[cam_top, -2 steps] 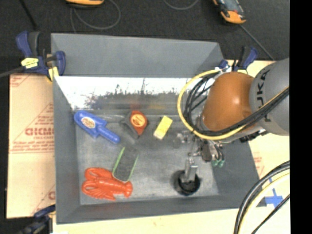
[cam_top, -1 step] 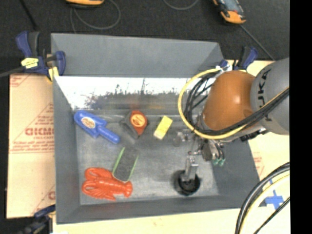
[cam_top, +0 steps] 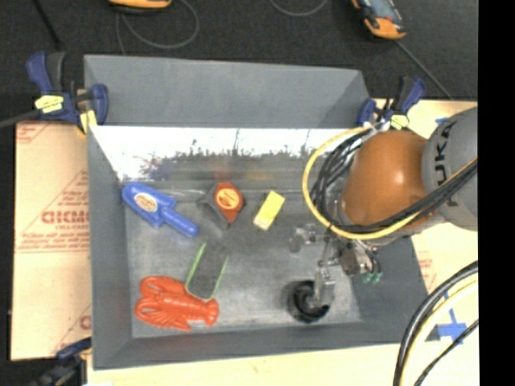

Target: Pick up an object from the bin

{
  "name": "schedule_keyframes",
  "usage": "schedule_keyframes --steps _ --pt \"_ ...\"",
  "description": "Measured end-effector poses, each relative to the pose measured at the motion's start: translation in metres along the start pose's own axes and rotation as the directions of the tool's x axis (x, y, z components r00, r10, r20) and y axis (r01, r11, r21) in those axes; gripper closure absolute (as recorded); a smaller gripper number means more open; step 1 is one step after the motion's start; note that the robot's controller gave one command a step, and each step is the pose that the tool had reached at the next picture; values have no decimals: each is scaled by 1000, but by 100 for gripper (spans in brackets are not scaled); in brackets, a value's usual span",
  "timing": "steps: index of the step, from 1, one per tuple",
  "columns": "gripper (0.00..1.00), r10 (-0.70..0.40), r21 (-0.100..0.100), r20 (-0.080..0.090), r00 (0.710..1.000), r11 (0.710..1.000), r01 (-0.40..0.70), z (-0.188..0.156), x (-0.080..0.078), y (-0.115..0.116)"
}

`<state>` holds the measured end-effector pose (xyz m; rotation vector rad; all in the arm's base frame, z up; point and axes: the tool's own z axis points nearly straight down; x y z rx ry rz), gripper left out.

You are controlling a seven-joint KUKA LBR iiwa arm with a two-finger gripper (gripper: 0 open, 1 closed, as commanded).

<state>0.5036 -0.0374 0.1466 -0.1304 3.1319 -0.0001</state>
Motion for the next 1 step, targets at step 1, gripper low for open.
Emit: schedule_keyframes --steps 1 --pt "0 -205 0 -8 979 979 205 16 12 -12"
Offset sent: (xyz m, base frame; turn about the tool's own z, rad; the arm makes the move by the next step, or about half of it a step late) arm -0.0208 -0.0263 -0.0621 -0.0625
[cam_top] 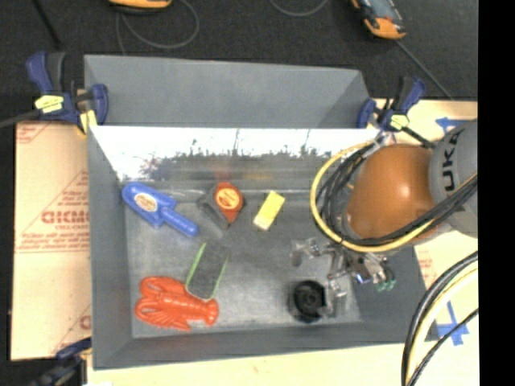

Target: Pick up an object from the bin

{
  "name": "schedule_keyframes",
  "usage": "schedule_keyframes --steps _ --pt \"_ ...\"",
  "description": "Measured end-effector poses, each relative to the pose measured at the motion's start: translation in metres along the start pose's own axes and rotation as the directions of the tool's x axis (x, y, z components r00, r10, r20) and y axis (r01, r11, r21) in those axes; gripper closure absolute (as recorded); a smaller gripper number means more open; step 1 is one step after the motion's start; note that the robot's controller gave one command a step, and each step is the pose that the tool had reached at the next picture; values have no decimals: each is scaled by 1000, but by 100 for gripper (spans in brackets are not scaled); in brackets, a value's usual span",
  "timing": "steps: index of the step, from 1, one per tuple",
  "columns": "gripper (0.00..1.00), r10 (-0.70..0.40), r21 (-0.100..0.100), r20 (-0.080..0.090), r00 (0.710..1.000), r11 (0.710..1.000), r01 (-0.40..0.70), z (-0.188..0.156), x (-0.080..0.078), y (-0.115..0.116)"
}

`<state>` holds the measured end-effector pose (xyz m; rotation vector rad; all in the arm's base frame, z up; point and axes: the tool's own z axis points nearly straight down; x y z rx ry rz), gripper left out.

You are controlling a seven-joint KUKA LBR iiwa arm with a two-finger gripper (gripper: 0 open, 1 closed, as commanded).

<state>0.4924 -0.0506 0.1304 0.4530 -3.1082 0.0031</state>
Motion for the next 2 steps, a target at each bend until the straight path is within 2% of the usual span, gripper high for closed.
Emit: schedule_keyframes --steps 1,2 --pt "0 -21 -2 3 1000 1000 21 23 5 -4" --pt "100 1 -5 -3 1000 1000 -1 55 18 -25"
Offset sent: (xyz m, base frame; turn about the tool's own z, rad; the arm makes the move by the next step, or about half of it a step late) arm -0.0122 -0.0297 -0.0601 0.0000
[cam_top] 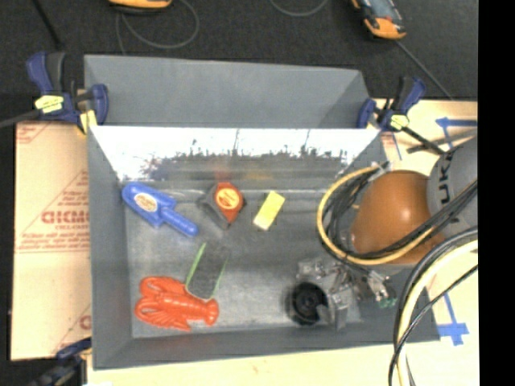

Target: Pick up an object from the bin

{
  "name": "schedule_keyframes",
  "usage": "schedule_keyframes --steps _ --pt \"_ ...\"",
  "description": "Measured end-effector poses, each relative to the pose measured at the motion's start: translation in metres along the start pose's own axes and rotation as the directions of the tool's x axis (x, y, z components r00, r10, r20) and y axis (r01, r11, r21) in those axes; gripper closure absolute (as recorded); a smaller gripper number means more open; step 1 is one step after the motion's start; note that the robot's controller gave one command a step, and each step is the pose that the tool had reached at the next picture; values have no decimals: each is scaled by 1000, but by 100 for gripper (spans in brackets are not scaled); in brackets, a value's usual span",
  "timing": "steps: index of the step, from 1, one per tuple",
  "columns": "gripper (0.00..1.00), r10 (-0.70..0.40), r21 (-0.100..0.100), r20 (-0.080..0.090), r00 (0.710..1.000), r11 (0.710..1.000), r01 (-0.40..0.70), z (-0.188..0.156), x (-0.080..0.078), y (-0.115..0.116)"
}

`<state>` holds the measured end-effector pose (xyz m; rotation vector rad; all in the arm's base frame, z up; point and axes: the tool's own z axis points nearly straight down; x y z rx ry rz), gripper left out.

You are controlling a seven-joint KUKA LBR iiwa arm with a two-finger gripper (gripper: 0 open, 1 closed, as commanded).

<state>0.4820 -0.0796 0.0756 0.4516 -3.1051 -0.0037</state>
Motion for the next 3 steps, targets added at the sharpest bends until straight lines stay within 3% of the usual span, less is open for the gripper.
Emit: schedule_keyframes --steps 1,2,3 --pt "0 -1 5 13 1000 1000 1 2 -2 -1" --pt "100 -2 5 8 1000 1000 2 1 -1 -1" --pt "100 -3 5 8 1000 1000 3 1 -1 -1"
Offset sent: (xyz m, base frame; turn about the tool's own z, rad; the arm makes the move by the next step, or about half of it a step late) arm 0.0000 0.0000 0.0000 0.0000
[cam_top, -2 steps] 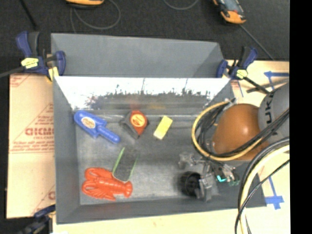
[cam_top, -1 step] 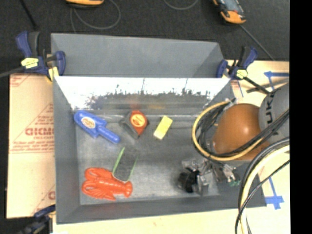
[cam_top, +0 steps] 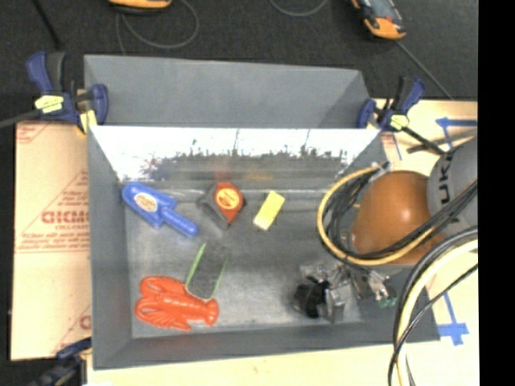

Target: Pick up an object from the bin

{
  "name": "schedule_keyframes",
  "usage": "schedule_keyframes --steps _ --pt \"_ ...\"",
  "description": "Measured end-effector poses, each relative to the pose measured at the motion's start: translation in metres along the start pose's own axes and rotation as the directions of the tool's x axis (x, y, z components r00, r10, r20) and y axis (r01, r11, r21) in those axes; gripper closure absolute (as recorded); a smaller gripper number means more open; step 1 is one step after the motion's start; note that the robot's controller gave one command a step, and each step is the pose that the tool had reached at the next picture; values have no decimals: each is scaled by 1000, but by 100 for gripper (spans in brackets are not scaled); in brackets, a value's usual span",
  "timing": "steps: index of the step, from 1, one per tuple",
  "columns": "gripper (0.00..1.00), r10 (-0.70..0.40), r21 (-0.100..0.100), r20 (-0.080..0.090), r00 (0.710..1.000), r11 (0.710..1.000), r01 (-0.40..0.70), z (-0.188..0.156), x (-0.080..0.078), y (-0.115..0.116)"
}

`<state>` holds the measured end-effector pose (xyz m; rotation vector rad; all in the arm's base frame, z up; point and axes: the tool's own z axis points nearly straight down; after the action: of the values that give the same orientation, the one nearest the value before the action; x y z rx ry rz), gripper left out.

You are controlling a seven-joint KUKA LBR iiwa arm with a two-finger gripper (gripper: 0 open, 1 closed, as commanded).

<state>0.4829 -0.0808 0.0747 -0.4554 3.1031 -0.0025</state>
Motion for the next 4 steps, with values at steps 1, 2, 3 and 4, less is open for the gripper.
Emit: schedule_keyframes --steps 1,2,3,4 --pt "100 20 0 -5 1000 1000 -20 -10 -25 19" --pt "100 16 1 5 1000 1000 -16 -12 -35 28" --pt "100 10 -2 -4 1000 1000 -10 -25 -22 40" --pt "100 -7 -1 -2 1000 1000 7 -30 -26 49"
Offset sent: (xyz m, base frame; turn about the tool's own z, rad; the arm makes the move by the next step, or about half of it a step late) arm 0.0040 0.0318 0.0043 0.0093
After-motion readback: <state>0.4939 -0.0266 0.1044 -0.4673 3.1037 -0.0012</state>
